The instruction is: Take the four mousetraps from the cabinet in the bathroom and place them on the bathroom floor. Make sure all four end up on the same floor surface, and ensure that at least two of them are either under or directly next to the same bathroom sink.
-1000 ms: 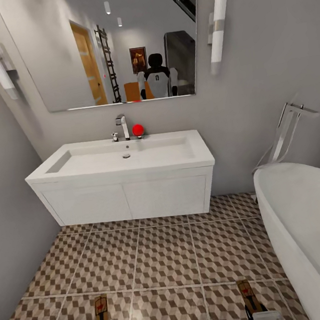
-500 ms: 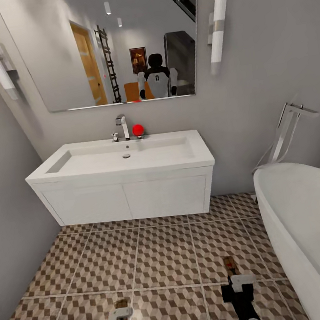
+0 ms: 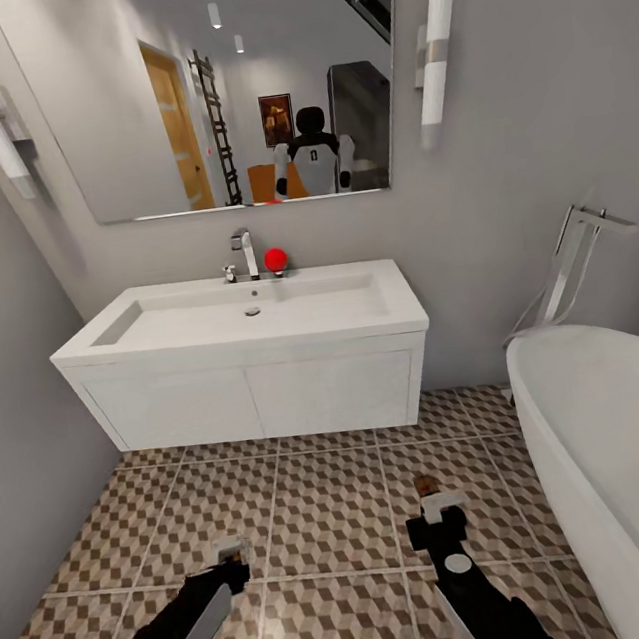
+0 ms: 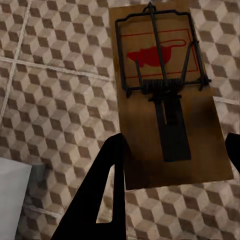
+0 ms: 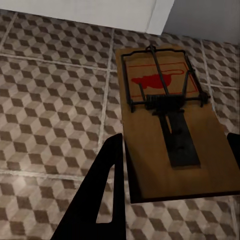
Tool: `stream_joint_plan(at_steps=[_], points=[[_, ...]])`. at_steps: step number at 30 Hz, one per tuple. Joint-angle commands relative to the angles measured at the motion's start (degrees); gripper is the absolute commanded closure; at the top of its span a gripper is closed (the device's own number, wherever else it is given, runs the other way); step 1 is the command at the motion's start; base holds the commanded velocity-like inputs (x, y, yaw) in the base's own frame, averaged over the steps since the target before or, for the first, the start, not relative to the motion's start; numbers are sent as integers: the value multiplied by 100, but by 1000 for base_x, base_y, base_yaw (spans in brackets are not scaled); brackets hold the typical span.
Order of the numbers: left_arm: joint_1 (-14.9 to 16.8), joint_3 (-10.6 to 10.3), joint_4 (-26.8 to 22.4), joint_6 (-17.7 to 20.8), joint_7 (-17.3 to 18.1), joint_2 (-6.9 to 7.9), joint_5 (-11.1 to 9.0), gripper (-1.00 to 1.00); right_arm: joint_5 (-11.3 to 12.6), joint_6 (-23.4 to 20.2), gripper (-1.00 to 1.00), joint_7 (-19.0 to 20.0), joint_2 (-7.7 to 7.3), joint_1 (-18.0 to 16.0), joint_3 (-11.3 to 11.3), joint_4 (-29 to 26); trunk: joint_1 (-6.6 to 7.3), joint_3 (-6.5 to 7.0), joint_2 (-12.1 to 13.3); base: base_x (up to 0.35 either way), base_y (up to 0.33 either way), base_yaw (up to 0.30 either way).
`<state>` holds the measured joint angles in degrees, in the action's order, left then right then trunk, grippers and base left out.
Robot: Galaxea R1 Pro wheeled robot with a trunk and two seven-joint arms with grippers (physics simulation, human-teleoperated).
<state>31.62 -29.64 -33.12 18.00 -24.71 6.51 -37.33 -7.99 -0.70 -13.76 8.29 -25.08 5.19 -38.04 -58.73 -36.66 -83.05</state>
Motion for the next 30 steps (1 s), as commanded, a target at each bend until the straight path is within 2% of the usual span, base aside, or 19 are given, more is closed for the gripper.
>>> stream_joint_plan(at_steps=[1, 5, 8, 9, 12, 14, 17, 20, 22, 25, 30], points=[[72, 60, -87, 90, -58, 12, -17, 100, -78, -34, 100, -43, 15, -11, 10, -2, 0, -6, -3, 0, 0, 0], [314, 202, -92, 193, -67, 6, 187, 100, -141, -124, 100, -71, 163, -43, 15, 3, 0, -6, -3, 0, 0, 0], [482, 227, 64, 210, -68, 2, 290, 100, -149, -358, 100, -97, 171, -315, 14, 64, 0, -6, -3, 0, 0, 0], [541, 232, 117, 216, -69, 1, 308, 100, -149, -516, 100, -103, 171, -490, 12, 109, 0, -6, -3, 0, 0, 0], [704, 238, 305, 262, -62, -11, 334, 100, -146, -1399, 100, -118, 171, -1228, 9, 260, 0, -6, -3, 0, 0, 0], [738, 242, 321, 272, -58, -27, 337, 100, -139, -1783, 100, -122, 171, -1564, 8, 283, 0, -6, -3, 0, 0, 0], [763, 243, 315, 279, -54, -182, 340, 100, -130, -2066, 100, -120, 171, -1903, 8, 298, 0, -6, -3, 0, 0, 0], [771, 241, 312, 282, -52, -329, 344, 100, -129, -2064, 100, -100, 171, -2016, 15, 271, 0, -6, -3, 0, 0, 0], [773, 240, 309, 282, -52, -370, 347, 100, -131, -1919, 100, -92, 171, -2043, 25, 251, 0, -6, -3, 0, 0, 0], [774, 235, 333, 271, -35, -402, 346, 100, -126, -1649, 100, -85, 171, -2064, 32, 257, 0, -6, -3, 0, 0, 0], [774, 224, 334, 253, -10, -417, 346, 100, -124, -1555, 100, -76, 171, -2070, 34, 300, 0, -6, -3, 0, 0, 0]])
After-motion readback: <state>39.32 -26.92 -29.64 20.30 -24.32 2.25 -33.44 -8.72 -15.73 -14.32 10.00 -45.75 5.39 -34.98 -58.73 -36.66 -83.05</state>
